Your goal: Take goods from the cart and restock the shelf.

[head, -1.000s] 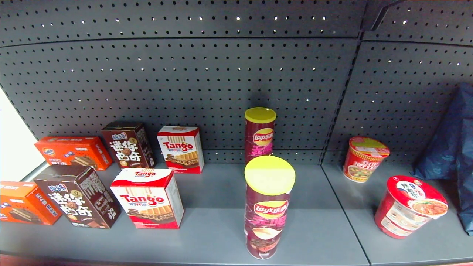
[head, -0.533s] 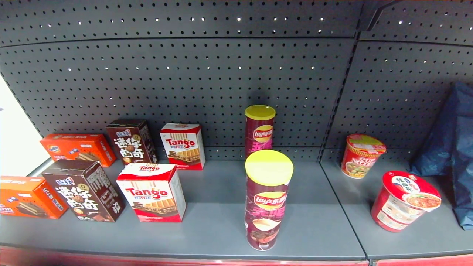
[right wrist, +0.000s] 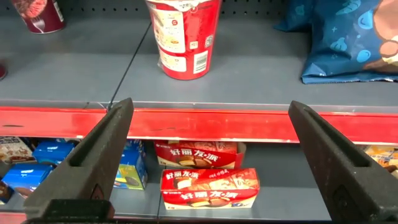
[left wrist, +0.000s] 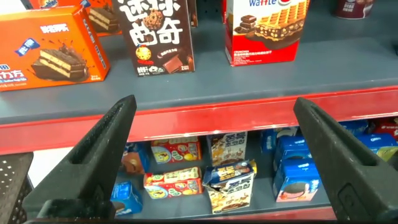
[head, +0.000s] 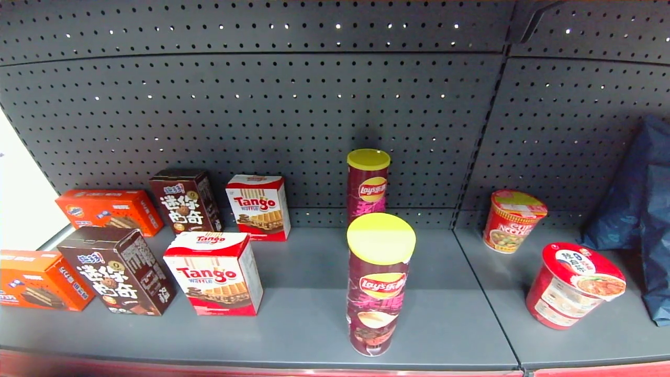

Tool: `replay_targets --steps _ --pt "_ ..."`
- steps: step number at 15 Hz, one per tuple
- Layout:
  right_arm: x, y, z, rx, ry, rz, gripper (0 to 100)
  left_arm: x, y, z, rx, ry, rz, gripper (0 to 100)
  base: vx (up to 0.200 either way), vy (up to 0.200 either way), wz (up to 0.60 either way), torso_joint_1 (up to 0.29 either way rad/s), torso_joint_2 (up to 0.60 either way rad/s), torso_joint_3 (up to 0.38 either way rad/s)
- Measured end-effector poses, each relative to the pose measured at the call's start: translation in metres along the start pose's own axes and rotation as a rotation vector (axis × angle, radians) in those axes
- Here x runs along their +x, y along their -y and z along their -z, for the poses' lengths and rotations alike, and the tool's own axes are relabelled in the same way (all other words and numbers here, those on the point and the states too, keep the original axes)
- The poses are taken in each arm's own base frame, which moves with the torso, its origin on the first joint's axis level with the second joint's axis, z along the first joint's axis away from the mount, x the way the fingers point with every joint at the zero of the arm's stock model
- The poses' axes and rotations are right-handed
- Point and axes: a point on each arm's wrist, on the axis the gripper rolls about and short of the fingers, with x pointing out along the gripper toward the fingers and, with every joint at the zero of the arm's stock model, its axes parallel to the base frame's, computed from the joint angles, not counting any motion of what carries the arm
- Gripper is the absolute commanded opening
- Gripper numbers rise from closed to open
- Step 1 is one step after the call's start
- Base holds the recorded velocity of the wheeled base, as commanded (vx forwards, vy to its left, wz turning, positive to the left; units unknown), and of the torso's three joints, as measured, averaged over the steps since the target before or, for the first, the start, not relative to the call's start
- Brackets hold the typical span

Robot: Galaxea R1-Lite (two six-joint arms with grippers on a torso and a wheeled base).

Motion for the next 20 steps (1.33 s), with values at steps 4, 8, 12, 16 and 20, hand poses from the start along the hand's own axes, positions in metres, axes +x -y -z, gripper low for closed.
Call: replay_targets --steps 4,8,12,16,20 --pt "0.0000 0.0000 0.0000 0.000 0.000 0.000 100 0.0000 0.0000 0.0000 0.000 0.000 0.000 100 0.000 0.000 0.00 0.000 0.00 0.000" --pt "0.0000 0.0000 0.0000 0.000 0.000 0.000 100 0.0000 -0.0002 0.0000 0.002 0.000 -0.011 100 0.000 -0.050 0.00 -0.001 0.00 0.001" --pt "0.0000 0.0000 0.0000 0.000 0.000 0.000 100 0.0000 -0.0002 0.0000 -0.001 0.000 -0.008 100 0.000 0.000 0.00 0.000 0.00 0.000" --pt "0.0000 0.0000 0.0000 0.000 0.000 0.000 100 0.0000 -0.0002 0.0000 0.000 -0.001 -0.010 100 0.000 0.000 0.00 0.000 0.00 0.000" --pt "0.0000 0.0000 0.0000 0.000 0.000 0.001 100 0.0000 -0.0002 0.0000 -0.001 -0.001 -0.011 100 0.000 0.000 0.00 0.000 0.00 0.000"
